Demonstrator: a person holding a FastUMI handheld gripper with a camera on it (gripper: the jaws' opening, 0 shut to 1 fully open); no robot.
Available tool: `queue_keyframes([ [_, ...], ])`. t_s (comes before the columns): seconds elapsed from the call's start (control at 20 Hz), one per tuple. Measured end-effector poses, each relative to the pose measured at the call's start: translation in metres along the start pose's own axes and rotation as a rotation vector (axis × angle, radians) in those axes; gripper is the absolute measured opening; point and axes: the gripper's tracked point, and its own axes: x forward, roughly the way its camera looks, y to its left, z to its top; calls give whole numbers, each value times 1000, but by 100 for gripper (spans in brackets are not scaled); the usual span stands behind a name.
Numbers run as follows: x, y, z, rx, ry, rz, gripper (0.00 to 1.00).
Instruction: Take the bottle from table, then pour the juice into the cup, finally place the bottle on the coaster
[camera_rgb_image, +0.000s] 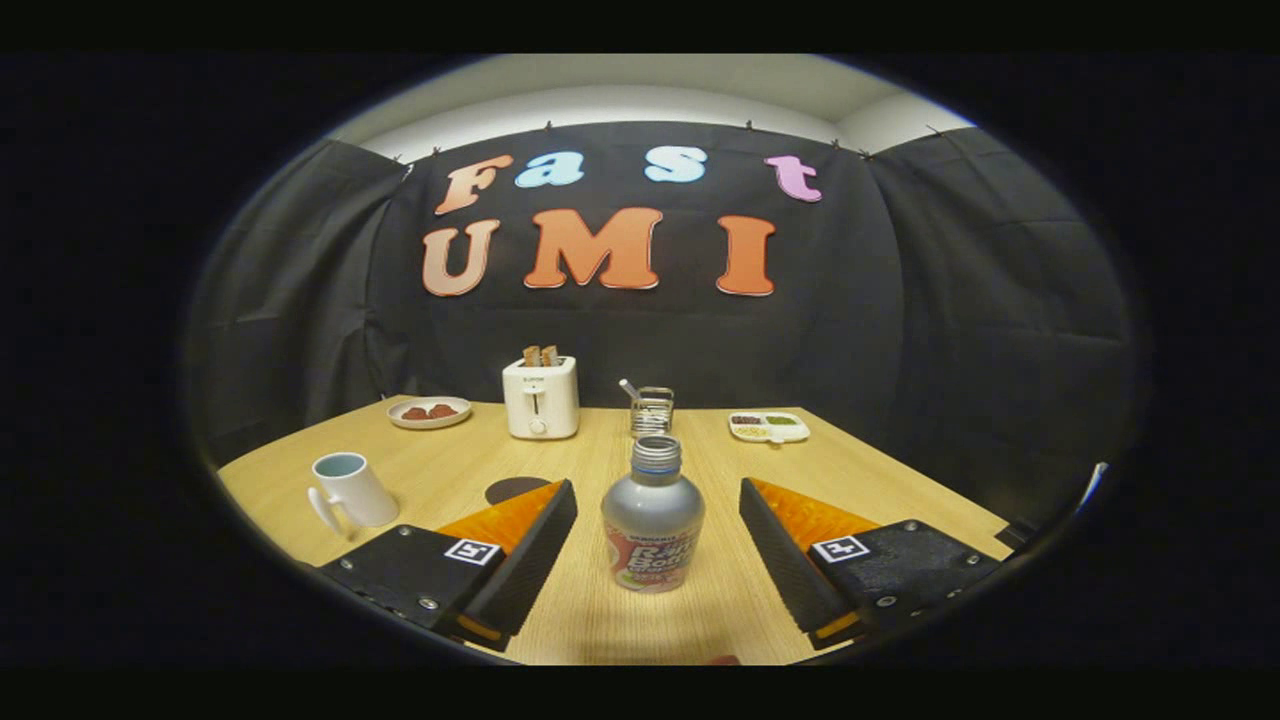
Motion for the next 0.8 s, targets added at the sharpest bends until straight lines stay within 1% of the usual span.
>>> queue_keyframes([
  [0.4, 23, 2, -49, -2, 101, 4, 98],
  [0.8, 33, 8, -75, 36, 169, 24, 97],
])
